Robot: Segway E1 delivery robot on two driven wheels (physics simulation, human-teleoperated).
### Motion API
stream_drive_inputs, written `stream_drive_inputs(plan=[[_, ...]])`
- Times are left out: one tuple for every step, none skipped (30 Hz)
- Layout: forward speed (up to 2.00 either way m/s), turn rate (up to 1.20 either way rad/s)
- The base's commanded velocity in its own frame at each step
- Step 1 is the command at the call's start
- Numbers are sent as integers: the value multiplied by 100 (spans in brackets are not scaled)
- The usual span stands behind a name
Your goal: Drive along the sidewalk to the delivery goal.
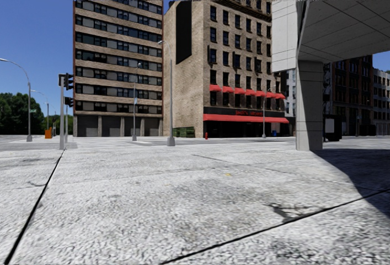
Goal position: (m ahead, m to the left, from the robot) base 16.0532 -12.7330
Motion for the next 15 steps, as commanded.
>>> stream_drive_inputs(plan=[[200,-53],[200,-53],[200,-53],[200,-53],[200,-53],[200,-53],[200,-53],[200,-53],[200,-53],[200,-53],[200,-53],[200,-53],[200,-54],[200,-55],[200,-56]])
